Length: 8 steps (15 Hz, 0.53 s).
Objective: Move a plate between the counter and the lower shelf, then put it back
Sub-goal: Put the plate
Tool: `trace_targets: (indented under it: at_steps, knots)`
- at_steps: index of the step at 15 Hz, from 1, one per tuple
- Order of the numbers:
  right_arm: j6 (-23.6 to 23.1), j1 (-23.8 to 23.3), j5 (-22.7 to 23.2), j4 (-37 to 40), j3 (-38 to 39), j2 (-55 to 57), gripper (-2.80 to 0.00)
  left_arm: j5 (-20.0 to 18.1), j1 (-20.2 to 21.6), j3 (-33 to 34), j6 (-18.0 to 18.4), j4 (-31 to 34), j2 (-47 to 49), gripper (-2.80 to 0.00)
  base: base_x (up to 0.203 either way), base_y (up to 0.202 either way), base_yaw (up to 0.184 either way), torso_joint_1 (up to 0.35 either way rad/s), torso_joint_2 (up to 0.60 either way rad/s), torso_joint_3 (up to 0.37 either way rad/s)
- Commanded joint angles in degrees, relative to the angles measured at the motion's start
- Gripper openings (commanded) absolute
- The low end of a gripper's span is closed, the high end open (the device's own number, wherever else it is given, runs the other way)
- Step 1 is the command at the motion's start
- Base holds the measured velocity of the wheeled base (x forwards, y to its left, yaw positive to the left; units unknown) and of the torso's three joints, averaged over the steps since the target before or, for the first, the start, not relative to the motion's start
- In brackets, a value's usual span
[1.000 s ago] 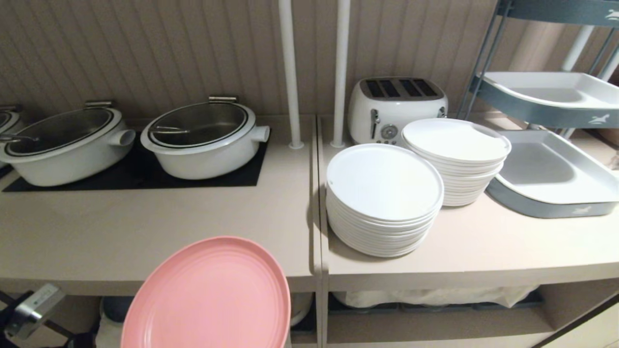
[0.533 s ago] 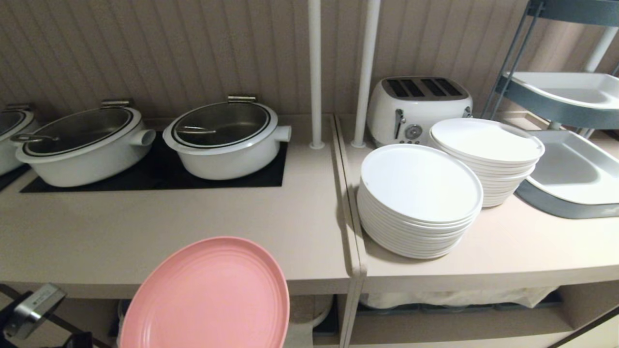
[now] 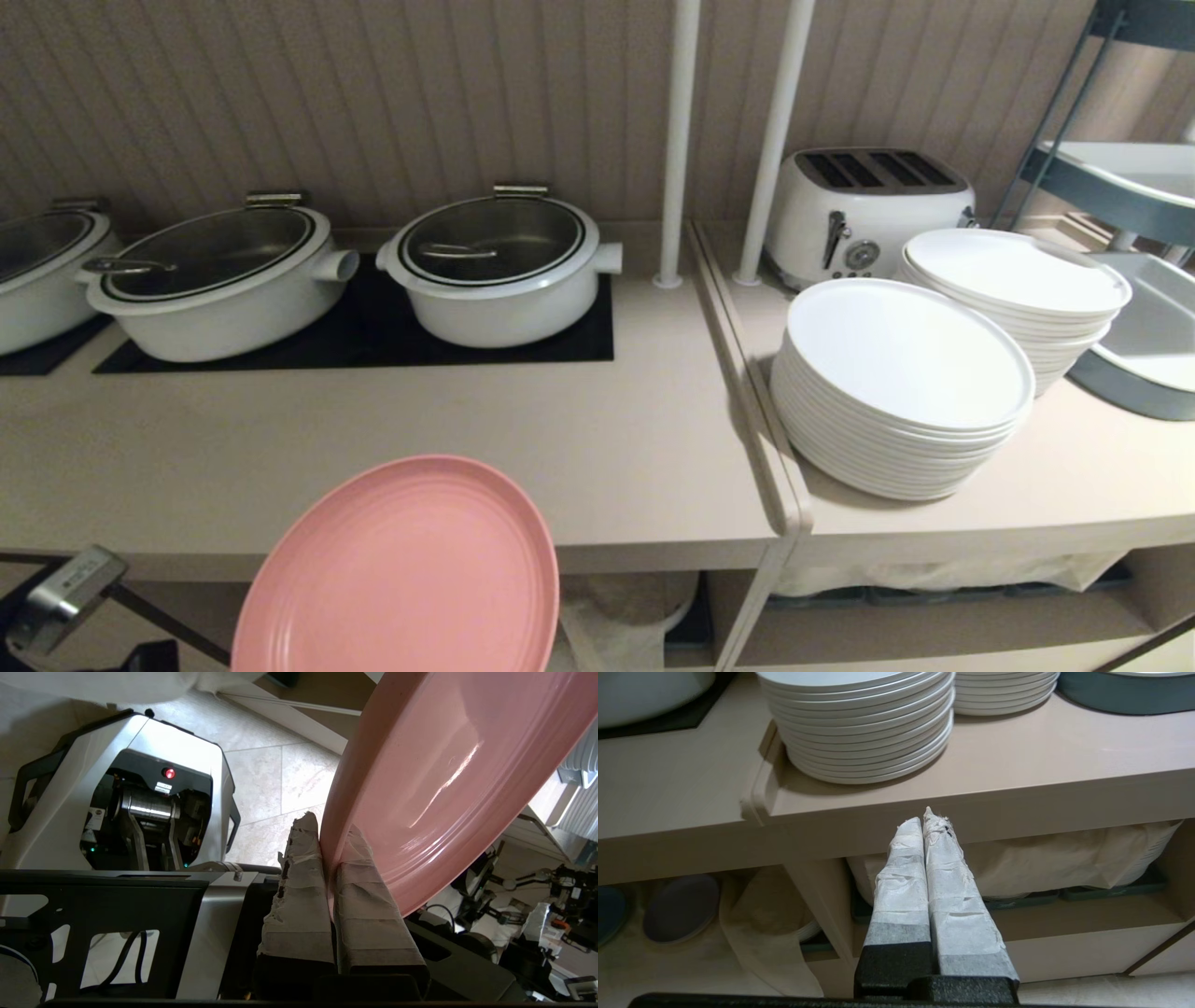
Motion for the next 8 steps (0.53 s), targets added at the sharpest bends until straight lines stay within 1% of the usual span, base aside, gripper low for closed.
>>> trace_targets:
  at_steps: [1,6,8]
  knots:
    - [0.02,0.01,-0.03,-0.04,0.00,0.00,-2.80,-0.12,0.02,-0.02,-0.31,0.11,0.04,-2.80,0.000,0.199,-0.003,-0.002,0.00,-0.002]
    - [0.02,0.01,-0.03,-0.07,0.00,0.00,-2.80,-0.03,0.02,-0.11,-0.31,0.09,-0.05,-2.80,0.000,0.196,-0.001,0.001,0.00,0.004]
    - [0.02,0.01,-0.03,-0.05,0.00,0.00,-2.80,-0.03,0.02,-0.19,-0.31,0.03,-0.14,-2.80,0.000,0.134,0.002,-0.001,0.00,0.003]
